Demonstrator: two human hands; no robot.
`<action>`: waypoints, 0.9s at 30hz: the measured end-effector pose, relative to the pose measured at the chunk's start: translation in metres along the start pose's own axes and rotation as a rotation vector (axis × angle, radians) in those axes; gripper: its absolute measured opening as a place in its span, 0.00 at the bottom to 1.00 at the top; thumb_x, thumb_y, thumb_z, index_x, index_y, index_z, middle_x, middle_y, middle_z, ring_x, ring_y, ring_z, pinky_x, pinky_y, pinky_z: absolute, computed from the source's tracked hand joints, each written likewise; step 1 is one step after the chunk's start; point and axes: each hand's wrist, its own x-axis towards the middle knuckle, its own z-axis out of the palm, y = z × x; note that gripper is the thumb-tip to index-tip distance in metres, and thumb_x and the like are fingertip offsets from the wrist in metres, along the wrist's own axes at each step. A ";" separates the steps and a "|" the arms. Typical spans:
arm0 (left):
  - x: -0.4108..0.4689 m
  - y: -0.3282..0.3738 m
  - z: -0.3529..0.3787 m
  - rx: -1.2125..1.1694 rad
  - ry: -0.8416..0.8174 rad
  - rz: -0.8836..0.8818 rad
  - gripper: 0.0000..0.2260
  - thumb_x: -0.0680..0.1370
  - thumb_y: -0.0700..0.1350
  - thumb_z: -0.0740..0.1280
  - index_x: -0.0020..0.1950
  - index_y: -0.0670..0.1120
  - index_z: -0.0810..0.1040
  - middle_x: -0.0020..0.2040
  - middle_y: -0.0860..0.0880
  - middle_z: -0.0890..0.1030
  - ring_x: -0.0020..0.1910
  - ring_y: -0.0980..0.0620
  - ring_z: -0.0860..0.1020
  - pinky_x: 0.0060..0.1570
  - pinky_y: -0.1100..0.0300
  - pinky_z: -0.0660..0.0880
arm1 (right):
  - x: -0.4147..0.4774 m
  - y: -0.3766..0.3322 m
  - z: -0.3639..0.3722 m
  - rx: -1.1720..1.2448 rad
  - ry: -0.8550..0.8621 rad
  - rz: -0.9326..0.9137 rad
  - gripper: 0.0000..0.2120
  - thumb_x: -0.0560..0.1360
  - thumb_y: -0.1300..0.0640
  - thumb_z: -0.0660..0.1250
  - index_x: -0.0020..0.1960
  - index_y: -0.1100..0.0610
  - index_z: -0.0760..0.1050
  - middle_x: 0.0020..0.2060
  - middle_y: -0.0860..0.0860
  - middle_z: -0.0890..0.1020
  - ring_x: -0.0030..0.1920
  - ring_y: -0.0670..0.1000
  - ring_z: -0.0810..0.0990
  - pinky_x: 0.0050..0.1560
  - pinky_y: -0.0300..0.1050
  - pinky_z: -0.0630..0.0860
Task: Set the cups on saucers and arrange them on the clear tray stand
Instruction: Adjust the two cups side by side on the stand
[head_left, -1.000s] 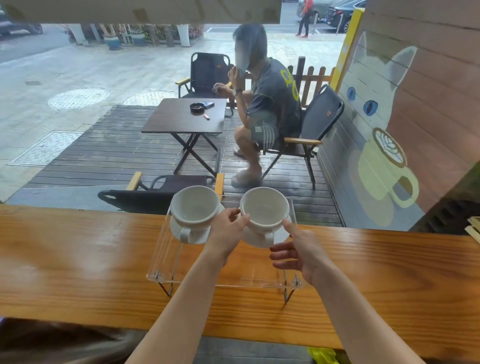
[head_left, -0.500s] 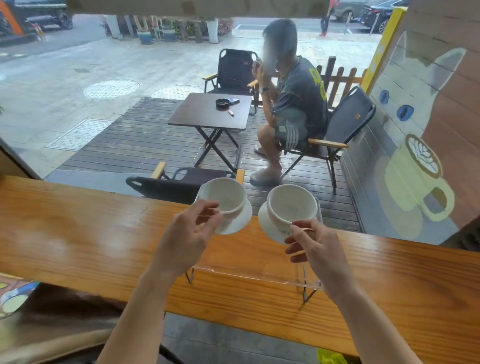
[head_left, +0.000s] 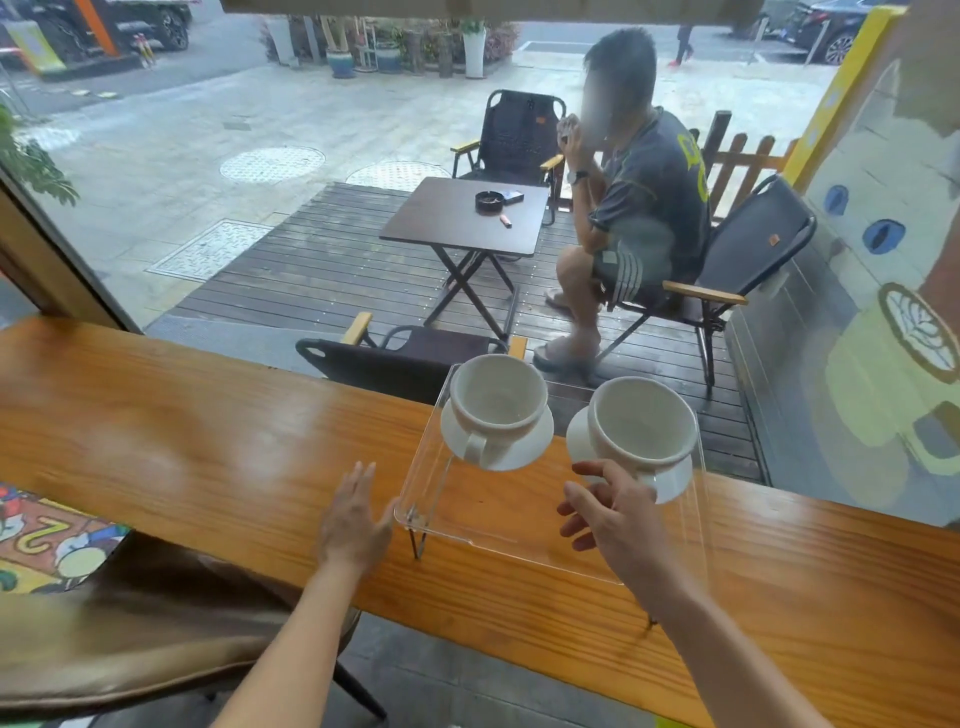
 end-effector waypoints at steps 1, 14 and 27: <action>0.002 -0.008 0.007 0.065 -0.033 -0.002 0.29 0.78 0.51 0.60 0.77 0.49 0.54 0.79 0.47 0.54 0.77 0.46 0.53 0.74 0.44 0.54 | 0.001 0.002 0.002 -0.005 -0.005 0.004 0.12 0.78 0.58 0.63 0.61 0.56 0.72 0.37 0.54 0.83 0.31 0.45 0.82 0.31 0.39 0.79; 0.003 -0.041 0.053 0.400 -0.039 -0.012 0.30 0.77 0.62 0.44 0.77 0.54 0.41 0.79 0.49 0.44 0.78 0.49 0.42 0.74 0.49 0.37 | 0.020 0.012 0.025 0.163 0.040 0.114 0.23 0.78 0.57 0.63 0.71 0.57 0.63 0.38 0.56 0.83 0.31 0.49 0.84 0.30 0.39 0.79; 0.004 -0.041 0.050 0.334 0.007 -0.010 0.30 0.77 0.62 0.51 0.77 0.56 0.50 0.79 0.50 0.51 0.78 0.50 0.47 0.75 0.49 0.41 | 0.044 -0.001 0.050 0.394 0.077 0.187 0.32 0.77 0.60 0.65 0.77 0.53 0.55 0.38 0.56 0.83 0.36 0.52 0.85 0.46 0.54 0.82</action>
